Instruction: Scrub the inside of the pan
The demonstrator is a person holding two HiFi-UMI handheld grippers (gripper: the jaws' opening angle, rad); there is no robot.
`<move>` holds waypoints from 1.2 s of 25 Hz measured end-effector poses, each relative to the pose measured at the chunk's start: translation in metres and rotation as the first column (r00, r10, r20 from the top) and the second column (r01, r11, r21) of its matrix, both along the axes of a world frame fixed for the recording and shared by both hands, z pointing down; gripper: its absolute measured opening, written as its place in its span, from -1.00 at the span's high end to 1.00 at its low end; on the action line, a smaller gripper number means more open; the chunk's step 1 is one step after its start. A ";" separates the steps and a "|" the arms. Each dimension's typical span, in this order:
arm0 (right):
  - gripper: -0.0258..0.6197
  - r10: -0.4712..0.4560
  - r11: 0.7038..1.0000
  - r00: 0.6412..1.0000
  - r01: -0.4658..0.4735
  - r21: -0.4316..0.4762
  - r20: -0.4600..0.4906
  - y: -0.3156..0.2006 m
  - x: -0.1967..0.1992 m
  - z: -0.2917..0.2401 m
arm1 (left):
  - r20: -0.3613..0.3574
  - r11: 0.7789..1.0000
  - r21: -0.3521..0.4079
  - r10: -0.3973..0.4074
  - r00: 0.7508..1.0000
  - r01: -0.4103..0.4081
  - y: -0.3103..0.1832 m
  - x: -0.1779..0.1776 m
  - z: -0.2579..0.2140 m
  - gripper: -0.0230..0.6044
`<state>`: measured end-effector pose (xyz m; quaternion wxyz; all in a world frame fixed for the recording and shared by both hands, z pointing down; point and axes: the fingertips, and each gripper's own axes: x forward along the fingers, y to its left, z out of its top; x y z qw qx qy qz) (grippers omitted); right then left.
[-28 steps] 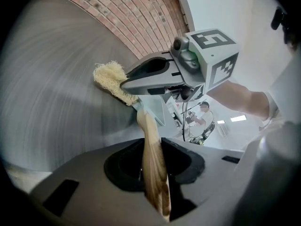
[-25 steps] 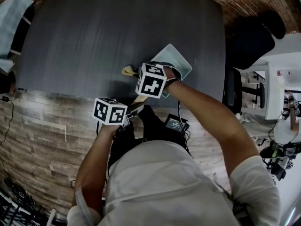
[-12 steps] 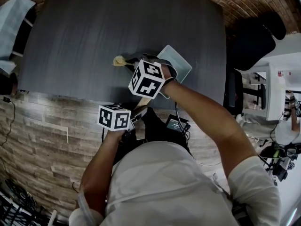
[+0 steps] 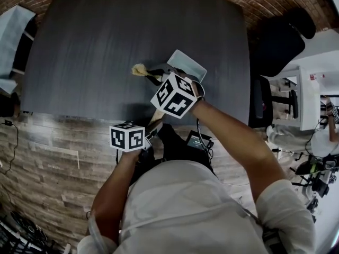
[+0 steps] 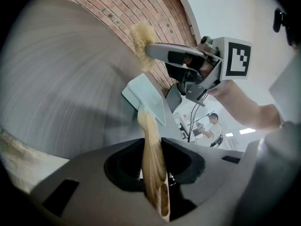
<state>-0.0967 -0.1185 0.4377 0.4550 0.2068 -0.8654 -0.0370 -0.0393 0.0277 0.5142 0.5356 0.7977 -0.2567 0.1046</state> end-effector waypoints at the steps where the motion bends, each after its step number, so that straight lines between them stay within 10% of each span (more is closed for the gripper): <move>1: 0.80 0.018 1.000 1.000 -0.018 0.000 0.008 0.000 0.004 -0.002 | 0.003 1.000 0.000 -0.010 1.000 0.010 -0.002 -0.001 0.000 0.56; 13: 0.80 0.291 0.956 0.950 -0.293 -0.004 0.113 0.009 0.076 -0.027 | 0.027 0.996 -0.024 -0.086 0.996 0.086 -0.019 0.007 0.001 0.56; 30: 0.80 0.634 0.771 0.730 -0.622 -0.136 0.256 0.079 0.171 -0.036 | 0.033 0.979 -0.041 0.200 0.979 -0.199 0.008 0.044 -0.006 0.33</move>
